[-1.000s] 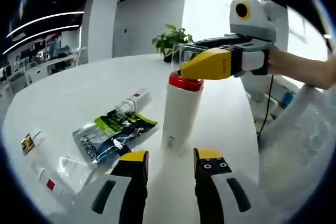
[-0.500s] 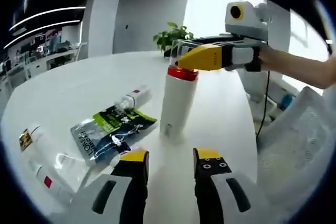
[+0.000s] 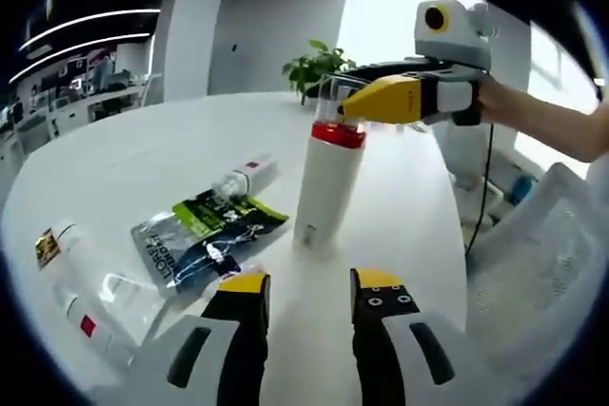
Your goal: Arrange the skincare products in the storage area until every visible bottle or jar stands upright without overlapping.
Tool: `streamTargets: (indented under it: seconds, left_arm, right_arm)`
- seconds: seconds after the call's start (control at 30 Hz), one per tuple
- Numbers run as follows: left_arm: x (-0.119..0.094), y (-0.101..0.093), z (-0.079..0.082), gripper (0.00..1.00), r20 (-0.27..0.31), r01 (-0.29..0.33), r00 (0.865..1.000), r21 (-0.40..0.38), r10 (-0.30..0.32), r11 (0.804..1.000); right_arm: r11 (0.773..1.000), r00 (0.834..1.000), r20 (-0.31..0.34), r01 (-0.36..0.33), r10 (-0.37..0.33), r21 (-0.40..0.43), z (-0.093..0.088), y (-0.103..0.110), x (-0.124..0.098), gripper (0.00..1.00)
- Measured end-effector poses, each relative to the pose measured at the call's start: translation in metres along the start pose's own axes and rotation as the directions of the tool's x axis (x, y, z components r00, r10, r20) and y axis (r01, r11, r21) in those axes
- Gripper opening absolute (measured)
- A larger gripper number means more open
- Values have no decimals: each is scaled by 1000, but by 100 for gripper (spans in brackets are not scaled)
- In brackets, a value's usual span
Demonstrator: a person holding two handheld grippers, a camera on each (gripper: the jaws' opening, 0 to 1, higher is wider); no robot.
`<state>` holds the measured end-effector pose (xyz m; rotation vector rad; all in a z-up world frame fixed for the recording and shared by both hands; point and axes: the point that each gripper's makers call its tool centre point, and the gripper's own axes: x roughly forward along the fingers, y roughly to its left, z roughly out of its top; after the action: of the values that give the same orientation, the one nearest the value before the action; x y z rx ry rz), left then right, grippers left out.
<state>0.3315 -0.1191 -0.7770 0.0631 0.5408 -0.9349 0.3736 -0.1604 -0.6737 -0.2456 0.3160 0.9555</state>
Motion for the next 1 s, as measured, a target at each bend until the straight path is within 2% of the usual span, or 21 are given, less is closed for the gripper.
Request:
streamTargets:
  seconds: [0.23,0.33,0.43,0.57,0.73,0.83,1.0]
  left_arm:
    - [-5,3,2,29,6,1,1000,-14,-1,1000]
    - [-8,4,7,29,17,-5,1000,-16,5,1000]
    - [-10,6,8,30,25,-14,1000,-28,14,1000]
    - [-11,8,6,30,21,-14,1000,-26,15,1000]
    - [-12,6,9,34,29,-7,1000,-22,8,1000]
    - [-13,6,12,35,39,4,999,-33,-2,999]
    - [-14,9,8,34,25,1,1000,-47,0,999]
  right_arm:
    - [997,998,-11,-65,65,36,20,3,-11,39]
    - [998,998,-12,-62,63,21,30,-1,-17,36]
    - [998,998,11,-61,61,31,47,-14,-20,35]
    - [999,999,-30,-42,41,-7,51,-26,-19,35]
    - [1000,996,-91,22,-22,-4,34,-58,-15,35]
    - [999,988,-150,45,-46,-7,16,-74,-9,34]
    - [999,975,-220,37,-42,-28,-4,-77,0,34]
